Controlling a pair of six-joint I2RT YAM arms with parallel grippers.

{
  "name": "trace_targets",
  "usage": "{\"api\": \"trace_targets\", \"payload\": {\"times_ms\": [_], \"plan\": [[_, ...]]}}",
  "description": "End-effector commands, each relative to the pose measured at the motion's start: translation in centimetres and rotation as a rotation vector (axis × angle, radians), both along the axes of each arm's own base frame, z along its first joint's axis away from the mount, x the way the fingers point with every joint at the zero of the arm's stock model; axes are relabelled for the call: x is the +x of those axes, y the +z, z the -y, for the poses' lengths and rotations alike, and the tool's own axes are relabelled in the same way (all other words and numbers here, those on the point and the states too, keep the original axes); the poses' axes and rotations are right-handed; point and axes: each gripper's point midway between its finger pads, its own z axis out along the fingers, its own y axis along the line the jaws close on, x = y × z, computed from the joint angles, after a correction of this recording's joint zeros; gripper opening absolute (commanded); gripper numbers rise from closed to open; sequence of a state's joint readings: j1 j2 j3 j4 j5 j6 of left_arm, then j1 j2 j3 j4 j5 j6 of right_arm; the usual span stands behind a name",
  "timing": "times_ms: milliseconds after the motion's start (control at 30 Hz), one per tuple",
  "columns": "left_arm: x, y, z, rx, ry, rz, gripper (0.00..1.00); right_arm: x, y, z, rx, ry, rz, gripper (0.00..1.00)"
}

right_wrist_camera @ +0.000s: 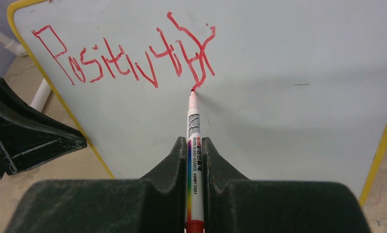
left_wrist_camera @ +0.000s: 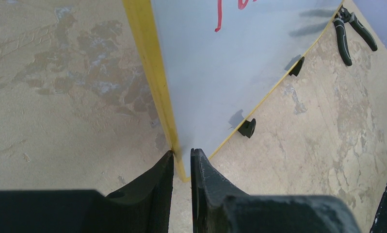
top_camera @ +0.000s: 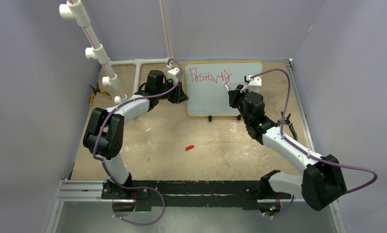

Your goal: Write a sentence on the whiteboard

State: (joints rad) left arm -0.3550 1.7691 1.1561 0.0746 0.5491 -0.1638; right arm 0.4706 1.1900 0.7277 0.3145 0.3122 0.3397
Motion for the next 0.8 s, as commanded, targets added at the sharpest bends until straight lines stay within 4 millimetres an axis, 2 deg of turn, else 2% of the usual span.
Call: {"api": "trace_targets", "payload": {"times_ms": [0, 167, 267, 567, 767], "plan": [[0.2, 2.4, 1.3, -0.042, -0.043, 0.071, 0.17, -0.2, -1.1, -0.5, -0.003, 0.028, -0.027, 0.00], [0.2, 2.4, 1.3, -0.043, -0.040, 0.069, 0.18, -0.4, -1.2, -0.7, -0.004, 0.040, -0.032, 0.00], [0.2, 2.5, 1.2, -0.042, -0.036, 0.072, 0.19, -0.6, -0.6, -0.8, -0.001, 0.051, -0.018, 0.00], [0.0, 3.6, 1.1, -0.057, -0.028, 0.091, 0.27, -2.6, 3.9, -1.2, 0.023, 0.136, 0.100, 0.00], [-0.1, 4.3, 0.9, -0.069, -0.014, 0.105, 0.37, -3.8, 5.6, -1.1, 0.026, 0.167, 0.149, 0.00]]}}
